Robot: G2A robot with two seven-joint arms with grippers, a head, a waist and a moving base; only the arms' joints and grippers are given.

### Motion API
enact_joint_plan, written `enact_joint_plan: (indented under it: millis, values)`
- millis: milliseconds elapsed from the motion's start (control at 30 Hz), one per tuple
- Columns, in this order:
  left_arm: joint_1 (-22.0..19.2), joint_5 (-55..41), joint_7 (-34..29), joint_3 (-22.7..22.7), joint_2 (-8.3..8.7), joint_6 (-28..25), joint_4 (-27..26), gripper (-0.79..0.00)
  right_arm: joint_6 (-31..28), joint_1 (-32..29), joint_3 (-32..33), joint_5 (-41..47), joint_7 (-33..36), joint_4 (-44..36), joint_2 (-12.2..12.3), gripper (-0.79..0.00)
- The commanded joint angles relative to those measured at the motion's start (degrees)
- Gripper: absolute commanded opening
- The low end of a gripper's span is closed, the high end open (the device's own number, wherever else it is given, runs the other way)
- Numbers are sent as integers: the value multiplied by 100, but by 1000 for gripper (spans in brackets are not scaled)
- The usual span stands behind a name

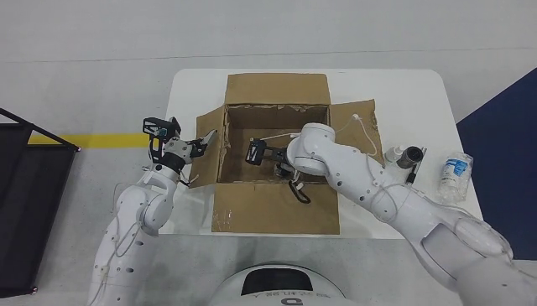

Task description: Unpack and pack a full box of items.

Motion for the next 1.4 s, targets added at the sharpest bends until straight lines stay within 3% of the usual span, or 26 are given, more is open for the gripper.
enact_joint_plan:
  millis: [0, 367, 900, 1233, 1367]
  values:
    - [0, 0, 0, 0, 0, 0, 0, 0, -26, 38, -40, 17, 47, 58, -38, -419]
    - [0, 0, 0, 0, 0, 0, 0, 0, 307, 174, 32, -132, -58, 300, -173, -493]
    - [0, 0, 0, 0, 0, 0, 0, 0, -27, -78, 132, -78, 101, 108, -174, -471]
    - [0, 0, 0, 0, 0, 0, 0, 0, 330, -162, 338, -283, 44, 35, -161, -493]
    - [0, 0, 0, 0, 0, 0, 0, 0, 170, -275, 527, -124, 66, -145, -99, -486]
